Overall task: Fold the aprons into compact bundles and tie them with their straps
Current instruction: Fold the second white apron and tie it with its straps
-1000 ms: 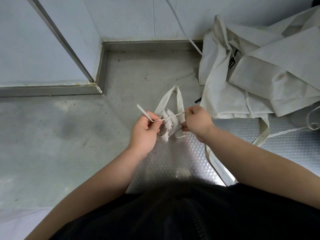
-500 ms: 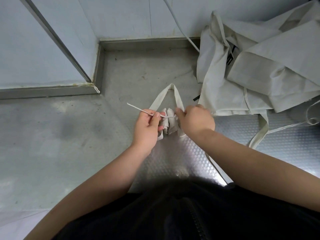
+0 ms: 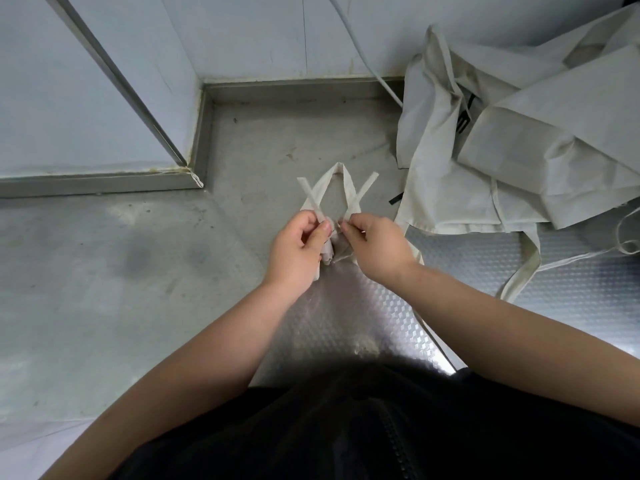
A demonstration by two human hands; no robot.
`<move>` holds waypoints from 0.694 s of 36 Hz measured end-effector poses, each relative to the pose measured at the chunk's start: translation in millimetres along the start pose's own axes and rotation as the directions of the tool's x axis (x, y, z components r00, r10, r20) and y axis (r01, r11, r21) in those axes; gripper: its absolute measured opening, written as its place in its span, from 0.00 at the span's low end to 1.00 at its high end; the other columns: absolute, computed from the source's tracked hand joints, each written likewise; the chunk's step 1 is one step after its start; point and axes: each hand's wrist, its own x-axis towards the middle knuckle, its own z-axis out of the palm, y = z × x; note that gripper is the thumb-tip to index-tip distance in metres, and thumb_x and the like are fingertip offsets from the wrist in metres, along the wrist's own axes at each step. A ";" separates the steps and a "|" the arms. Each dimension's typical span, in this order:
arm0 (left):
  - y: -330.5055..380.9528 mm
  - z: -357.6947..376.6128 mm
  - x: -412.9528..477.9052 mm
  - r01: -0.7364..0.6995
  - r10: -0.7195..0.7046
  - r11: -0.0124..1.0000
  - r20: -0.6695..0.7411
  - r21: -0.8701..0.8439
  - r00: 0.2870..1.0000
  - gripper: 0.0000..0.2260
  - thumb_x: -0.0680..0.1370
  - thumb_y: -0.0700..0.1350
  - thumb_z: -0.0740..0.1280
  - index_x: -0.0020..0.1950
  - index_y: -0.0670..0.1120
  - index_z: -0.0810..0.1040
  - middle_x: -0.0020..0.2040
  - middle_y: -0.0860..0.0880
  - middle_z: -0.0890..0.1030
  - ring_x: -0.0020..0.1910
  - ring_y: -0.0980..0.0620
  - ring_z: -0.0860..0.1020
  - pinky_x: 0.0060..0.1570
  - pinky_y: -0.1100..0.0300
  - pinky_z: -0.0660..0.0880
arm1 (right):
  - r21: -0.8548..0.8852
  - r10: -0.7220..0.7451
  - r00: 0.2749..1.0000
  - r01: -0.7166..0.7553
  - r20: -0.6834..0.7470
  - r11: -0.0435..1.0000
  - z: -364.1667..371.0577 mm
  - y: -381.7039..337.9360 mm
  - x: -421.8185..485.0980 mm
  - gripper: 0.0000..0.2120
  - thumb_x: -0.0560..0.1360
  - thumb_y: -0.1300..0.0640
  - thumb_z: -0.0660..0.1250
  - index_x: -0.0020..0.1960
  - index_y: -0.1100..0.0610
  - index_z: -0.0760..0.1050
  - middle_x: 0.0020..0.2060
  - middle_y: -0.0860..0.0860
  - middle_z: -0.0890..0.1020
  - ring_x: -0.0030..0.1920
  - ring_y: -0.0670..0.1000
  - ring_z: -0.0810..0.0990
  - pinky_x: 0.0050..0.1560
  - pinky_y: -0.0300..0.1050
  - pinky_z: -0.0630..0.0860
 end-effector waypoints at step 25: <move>1.2 -20.5 4.2 -0.167 0.111 0.924 0.178 0.343 0.978 0.13 0.75 0.39 0.68 0.42 0.56 0.69 0.40 0.55 0.75 0.39 0.59 0.75 0.46 0.65 0.73 | 0.170 0.068 0.996 -0.077 0.061 0.982 -0.9 -4.1 13.4 0.07 0.76 0.55 0.67 0.45 0.59 0.78 0.39 0.51 0.81 0.42 0.50 0.79 0.46 0.42 0.76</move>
